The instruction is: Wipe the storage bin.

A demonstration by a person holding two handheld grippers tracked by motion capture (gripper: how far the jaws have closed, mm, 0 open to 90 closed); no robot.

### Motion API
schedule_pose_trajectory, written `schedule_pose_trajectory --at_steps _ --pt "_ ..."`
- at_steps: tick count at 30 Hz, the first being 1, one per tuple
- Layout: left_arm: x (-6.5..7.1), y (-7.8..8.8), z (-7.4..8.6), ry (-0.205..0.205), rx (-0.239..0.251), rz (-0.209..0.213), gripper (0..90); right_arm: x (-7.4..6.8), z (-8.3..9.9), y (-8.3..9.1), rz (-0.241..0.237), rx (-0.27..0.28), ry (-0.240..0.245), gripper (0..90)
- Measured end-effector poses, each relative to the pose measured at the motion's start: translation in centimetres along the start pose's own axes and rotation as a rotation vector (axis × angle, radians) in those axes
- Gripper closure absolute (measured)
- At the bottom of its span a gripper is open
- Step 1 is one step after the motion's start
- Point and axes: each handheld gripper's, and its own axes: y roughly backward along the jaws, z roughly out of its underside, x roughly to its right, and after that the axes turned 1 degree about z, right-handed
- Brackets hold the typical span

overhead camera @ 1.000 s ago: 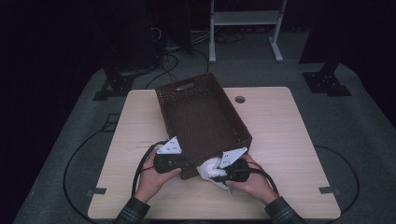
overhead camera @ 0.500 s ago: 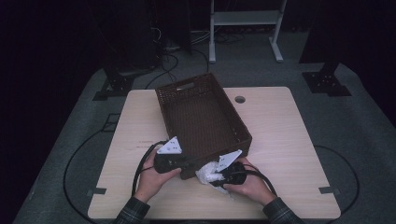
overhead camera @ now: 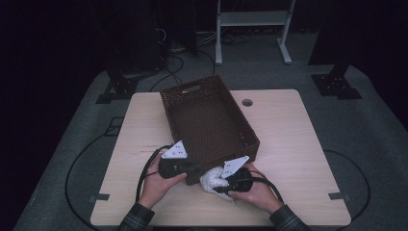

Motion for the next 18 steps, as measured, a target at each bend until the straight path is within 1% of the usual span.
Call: schedule_pose_trajectory --at_steps 3,6,8,10,13,18 --pt "0.0 0.0 0.0 -0.005 -0.001 0.0 77.1 -0.4 -0.6 0.4 0.001 0.023 0.011 74.1" --pt "0.0 0.0 0.0 -0.001 0.0 -0.001 77.1 -0.8 -1.2 0.9 0.001 0.049 0.04 74.1" --pt "0.0 0.0 0.0 0.0 -0.001 0.0 77.3 -1.0 -1.6 1.3 -0.004 0.073 0.041 74.2" --pt "0.0 0.0 0.0 0.0 -0.001 -0.001 77.3 -1.2 -1.9 1.6 -0.007 0.082 0.05 74.1" --pt "0.0 0.0 0.0 -0.002 -0.002 -0.002 77.3 -1.3 -2.1 1.6 -0.01 0.076 0.051 74.1" --pt "0.0 0.0 0.0 -0.004 -0.002 -0.003 77.2 -1.0 -1.9 0.8 -0.013 0.048 0.053 74.1"
